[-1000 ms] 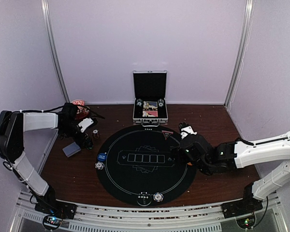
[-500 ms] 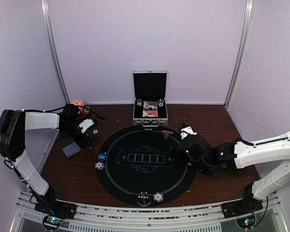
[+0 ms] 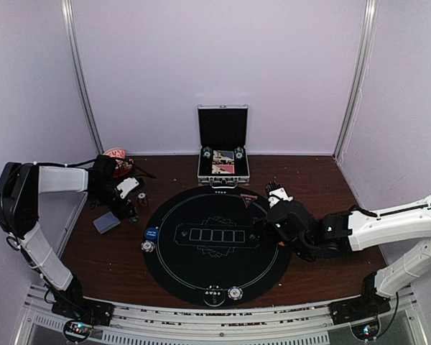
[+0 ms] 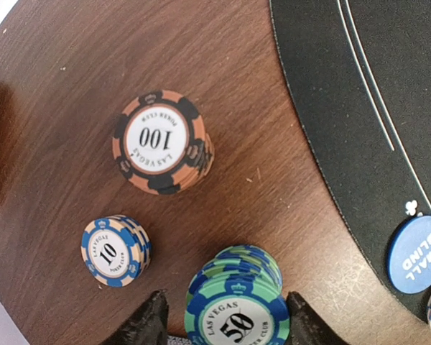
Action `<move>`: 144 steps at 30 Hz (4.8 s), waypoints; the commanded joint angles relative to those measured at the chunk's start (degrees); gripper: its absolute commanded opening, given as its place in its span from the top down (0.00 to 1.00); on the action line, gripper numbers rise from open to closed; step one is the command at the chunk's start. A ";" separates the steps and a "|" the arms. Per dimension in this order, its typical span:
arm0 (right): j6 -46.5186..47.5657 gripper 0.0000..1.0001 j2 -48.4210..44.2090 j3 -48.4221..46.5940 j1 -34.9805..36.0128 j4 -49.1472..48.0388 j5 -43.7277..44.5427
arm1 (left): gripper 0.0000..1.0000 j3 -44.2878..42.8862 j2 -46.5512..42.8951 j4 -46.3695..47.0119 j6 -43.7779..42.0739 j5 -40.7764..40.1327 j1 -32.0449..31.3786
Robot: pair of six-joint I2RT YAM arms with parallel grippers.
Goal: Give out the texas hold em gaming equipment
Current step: Pick up the pile of poker chips from the pile of poker chips, then place the poker chips pile at the small blind area.
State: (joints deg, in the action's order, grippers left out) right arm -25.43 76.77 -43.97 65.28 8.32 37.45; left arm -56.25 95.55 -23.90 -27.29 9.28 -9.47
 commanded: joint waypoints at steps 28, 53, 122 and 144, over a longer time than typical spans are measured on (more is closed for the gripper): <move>0.17 0.00 -0.60 0.35 0.67 -0.34 2.00 | 0.59 -0.35 -1.82 0.77 0.17 2.74 0.60; 0.21 0.00 0.13 0.12 0.84 -0.32 2.69 | 0.80 -0.17 -6.12 -0.40 -0.27 4.07 0.60; 0.56 0.00 2.06 -0.32 0.95 0.16 4.21 | 0.77 24.59 -19.52 5.51 -11.99 5.70 -27.25; 0.62 0.00 2.33 -0.49 1.00 0.20 3.98 | 0.62 24.71 -19.68 5.62 -11.82 4.48 -27.30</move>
State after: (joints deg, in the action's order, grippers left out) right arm -25.21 78.52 -43.97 65.84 8.32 40.40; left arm -31.81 76.05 -20.51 -39.38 13.87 -36.49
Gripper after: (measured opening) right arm 0.997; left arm 0.393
